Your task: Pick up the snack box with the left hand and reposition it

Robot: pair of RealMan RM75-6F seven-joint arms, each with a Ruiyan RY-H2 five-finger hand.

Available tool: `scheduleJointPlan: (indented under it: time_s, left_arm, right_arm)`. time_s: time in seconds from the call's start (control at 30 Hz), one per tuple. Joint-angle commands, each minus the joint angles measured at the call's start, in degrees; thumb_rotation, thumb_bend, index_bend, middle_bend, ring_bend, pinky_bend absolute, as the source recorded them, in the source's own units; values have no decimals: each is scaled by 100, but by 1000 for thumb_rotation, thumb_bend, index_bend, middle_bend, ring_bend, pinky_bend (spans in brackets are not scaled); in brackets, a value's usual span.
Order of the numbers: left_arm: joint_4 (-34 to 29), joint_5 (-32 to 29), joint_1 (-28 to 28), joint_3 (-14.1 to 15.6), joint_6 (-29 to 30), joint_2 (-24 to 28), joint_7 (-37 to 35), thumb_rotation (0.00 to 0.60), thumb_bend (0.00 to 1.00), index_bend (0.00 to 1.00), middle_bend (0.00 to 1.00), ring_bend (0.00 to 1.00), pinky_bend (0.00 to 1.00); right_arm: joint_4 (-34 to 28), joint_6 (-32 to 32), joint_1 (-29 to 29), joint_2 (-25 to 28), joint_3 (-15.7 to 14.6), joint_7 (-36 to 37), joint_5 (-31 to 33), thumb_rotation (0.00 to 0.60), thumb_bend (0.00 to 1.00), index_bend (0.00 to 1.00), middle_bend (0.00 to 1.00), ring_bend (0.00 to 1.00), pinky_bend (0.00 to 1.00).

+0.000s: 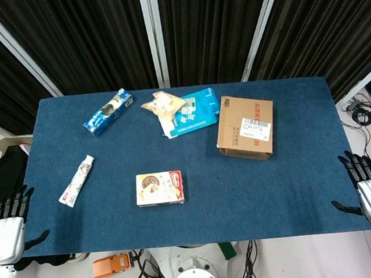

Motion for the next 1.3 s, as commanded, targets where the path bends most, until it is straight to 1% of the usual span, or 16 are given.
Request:
scheduleJointPlan:
  time_s: [0.03,0.23,0.37,0.53,0.6,0.67,0.73,0.8,0.9,0.93,1.0,1.07,1.23,1.3]
  left_arm:
    - [-21,-18,-4,-22,-2,16,11,600,0,6,6,0,0]
    - [-151,40,-94,-74,-69,44,96,600,0,5,6,0,0]
    - [-625,257,-369,-145,-298,155,337,600,0,5,6,0,0]
    - [-1566,487,-1063,-240,-1229,351,748,600,0,5,6,0,0]
    - [-1955,401,-1423,-319,-1787,375,1042,600,0,5,6,0,0]
    - [-2293,150,-1790,-444,-2347,301,1377,600,0,5,6,0,0]
    - [-2512,-217,-2147,-595,-2839,100,1701,600,0,5,6,0,0]
    - [-2630,-628,-2442,-713,-3207,-106,2054,600,0,5,6,0,0]
    - [-2722,-1549,-2912,-840,-3625,-473,2894,600,0,6,6,0,0]
    - [-2758,-2000,-3122,-880,-3707,-610,3316,600,0,5,4,0,0]
    - [-2802,-2672,-3424,-963,-3652,-872,3858,600,0,3,1,0,0]
    - [-2862,-3370,-3747,-1091,-3424,-1195,4322,600,0,0,0,0,0]
    - [-2751,-4636,-4499,-1370,-2844,-1911,5050,600,0,0,0,0,0]
    - [-2632,-4998,-4731,-1433,-2651,-2140,5228,600,0,0,0,0,0]
  right_arm:
    - [-60,-48,36,24,15,-63,7,600,102,0,0,0,0]
    - [-113,-78,56,37,20,-119,17,600,102,0,0,0,0]
    - [-111,45,27,85,62,-49,12,600,102,0,0,0,0]
    - [-126,126,17,190,92,-31,-8,600,102,0,0,0,0]
    - [-149,146,12,222,99,-33,-10,600,102,0,0,0,0]
    - [-165,148,14,237,100,-31,-14,600,102,0,0,0,0]
    - [-166,135,20,241,97,-29,-16,600,102,0,0,0,0]
    - [-150,119,24,239,92,-22,-15,600,102,0,0,0,0]
    - [-121,88,28,236,80,-1,-6,600,102,0,0,0,0]
    - [-107,79,28,237,78,13,1,600,102,0,0,0,0]
    - [-78,64,25,230,79,37,22,600,102,0,0,0,0]
    - [-38,43,26,211,83,73,50,600,102,0,0,0,0]
    - [39,-23,51,172,80,132,71,600,102,0,0,0,0]
    - [60,-37,58,162,78,148,72,600,102,0,0,0,0]
